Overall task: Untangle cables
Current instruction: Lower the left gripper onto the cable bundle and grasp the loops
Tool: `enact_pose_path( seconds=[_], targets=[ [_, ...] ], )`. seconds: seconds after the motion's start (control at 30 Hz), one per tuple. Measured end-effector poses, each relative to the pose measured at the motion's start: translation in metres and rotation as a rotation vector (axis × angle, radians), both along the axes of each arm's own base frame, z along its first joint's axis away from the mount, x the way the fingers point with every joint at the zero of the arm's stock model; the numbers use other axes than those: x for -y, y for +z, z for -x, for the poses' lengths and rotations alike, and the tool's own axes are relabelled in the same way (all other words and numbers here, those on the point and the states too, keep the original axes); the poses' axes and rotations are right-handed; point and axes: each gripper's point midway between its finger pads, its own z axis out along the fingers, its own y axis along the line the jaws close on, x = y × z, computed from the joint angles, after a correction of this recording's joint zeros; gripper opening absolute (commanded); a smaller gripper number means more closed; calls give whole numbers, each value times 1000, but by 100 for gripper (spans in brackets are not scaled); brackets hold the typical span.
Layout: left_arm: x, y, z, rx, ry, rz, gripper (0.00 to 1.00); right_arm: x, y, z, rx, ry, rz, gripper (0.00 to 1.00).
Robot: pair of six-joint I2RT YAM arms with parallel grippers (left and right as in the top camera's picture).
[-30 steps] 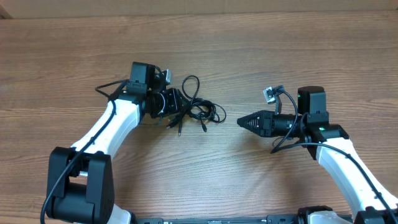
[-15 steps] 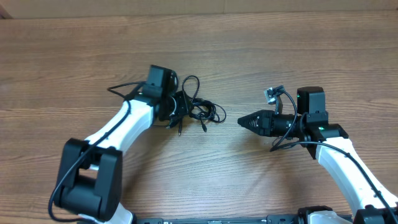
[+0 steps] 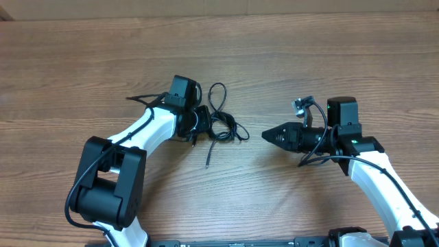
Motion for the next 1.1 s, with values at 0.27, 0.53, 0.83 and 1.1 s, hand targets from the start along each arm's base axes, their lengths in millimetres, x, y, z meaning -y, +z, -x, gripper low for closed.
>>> enact_pose_path(
  seconds=[0.27, 0.53, 0.83, 1.1],
  targets=[
    [-4, -5, 16, 40, -257, -73, 19, 0, 0, -1, 5, -2, 1, 17],
    [-6, -6, 25, 61, -405, -101, 27, 0, -1, 0, -5, -1, 3, 15],
    [0, -4, 28, 62, -427, -68, 30, -7, -10, 13, -63, 23, 33, 17],
    [0, -4, 28, 32, -368, -54, 27, -10, -17, 15, -93, 5, 73, 17]
  ],
)
